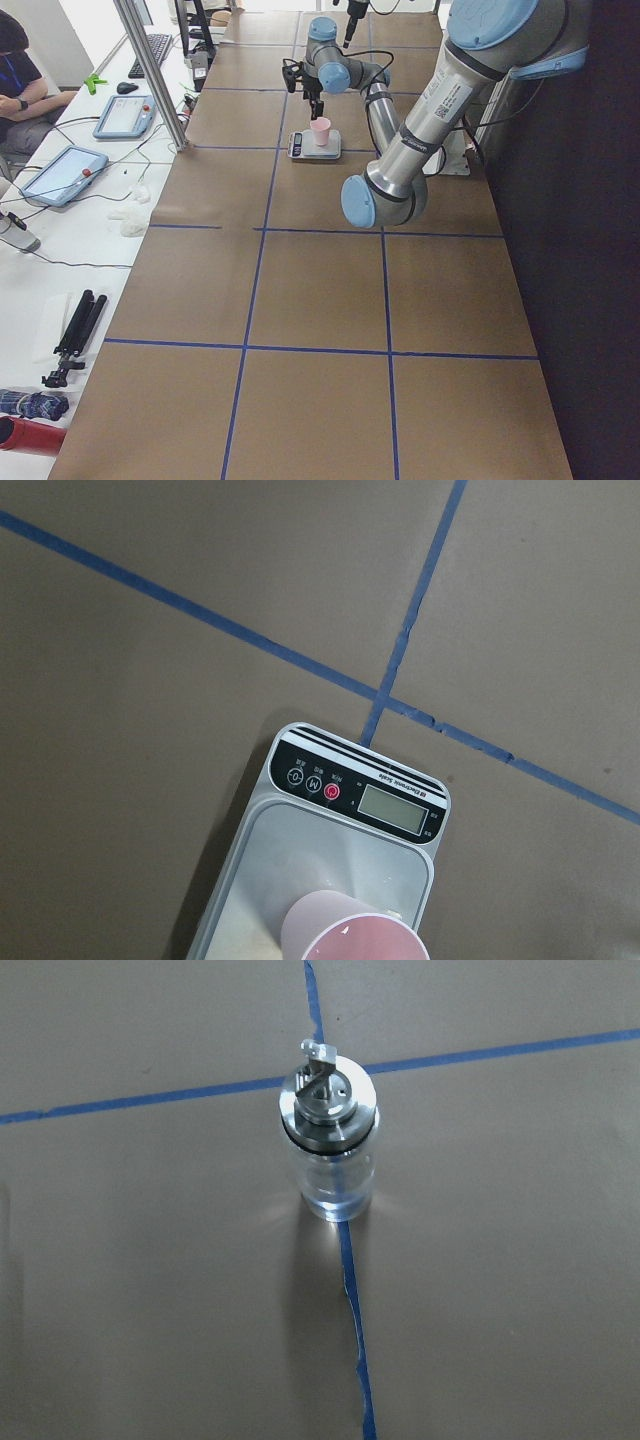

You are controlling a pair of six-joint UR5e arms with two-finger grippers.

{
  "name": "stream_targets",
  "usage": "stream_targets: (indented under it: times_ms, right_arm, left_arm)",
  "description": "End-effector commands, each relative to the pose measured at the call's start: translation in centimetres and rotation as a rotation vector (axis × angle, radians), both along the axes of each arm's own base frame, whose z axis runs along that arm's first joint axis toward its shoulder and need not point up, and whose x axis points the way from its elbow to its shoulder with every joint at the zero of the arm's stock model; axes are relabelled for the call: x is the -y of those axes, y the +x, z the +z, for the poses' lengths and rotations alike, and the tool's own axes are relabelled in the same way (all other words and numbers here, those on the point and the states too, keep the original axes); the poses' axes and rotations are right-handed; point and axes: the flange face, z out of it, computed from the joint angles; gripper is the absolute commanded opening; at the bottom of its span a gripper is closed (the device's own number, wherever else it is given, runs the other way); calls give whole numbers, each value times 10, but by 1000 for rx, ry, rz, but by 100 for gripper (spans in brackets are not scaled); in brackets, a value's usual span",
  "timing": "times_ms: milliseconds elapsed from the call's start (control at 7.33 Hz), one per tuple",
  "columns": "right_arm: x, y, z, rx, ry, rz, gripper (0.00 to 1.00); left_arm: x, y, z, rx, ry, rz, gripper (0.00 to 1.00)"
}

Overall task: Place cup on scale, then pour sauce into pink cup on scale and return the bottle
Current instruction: 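Release the cup and withdraw the left gripper while the right gripper approaches the bottle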

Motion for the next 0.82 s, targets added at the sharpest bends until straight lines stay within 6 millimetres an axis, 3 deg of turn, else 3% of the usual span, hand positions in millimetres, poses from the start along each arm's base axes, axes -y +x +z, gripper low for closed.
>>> stream_targets:
  times_ms: [0,136,409,682]
  right_arm:
    - [-2,-30,83,27,145,58,100]
    - [-1,-35,102,52,214,91,100]
    - [-8,-46,104,2,323,157,100]
    - [-13,-63,119,-82,458,256,100]
  left_arm:
    - [-10,-47,19,23,62,20,100]
    - [-18,-60,36,41,91,38,100]
    - [-23,-78,46,51,128,46,100]
    - [-35,-98,90,122,196,112,100]
